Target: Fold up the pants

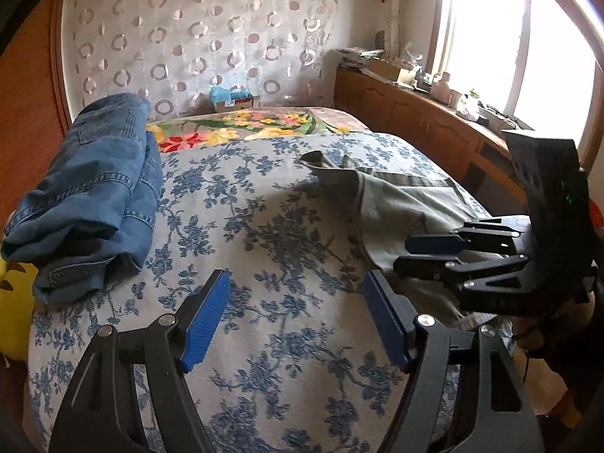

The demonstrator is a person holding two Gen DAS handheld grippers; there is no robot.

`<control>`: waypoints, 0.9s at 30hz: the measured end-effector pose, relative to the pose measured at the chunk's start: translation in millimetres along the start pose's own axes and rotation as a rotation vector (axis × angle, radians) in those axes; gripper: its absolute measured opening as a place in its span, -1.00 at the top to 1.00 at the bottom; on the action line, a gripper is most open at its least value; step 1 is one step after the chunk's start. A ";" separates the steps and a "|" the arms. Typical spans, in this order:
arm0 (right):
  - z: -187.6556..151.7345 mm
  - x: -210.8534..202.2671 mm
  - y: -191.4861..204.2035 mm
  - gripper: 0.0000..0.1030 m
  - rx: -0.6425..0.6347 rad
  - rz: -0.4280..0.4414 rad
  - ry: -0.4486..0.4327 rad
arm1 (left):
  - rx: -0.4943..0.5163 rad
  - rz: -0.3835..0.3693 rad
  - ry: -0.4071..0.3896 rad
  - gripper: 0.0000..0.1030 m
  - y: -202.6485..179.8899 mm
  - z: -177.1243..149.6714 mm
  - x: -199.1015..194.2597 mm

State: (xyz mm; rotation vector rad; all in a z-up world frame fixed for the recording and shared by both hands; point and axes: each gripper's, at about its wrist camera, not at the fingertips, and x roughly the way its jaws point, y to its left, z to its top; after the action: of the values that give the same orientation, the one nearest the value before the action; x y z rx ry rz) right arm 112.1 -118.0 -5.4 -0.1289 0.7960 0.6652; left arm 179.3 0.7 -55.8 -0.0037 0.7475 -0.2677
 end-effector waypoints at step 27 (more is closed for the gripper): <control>12.1 18.7 9.5 0.92 -0.056 -0.053 0.053 | -0.012 -0.003 0.047 -0.44 14.3 3.0 25.8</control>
State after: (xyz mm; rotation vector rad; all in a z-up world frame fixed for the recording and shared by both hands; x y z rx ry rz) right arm 123.5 -96.9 -8.7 -0.2185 0.8221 0.6368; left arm 202.8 8.1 -72.3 -0.0104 0.7957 -0.2670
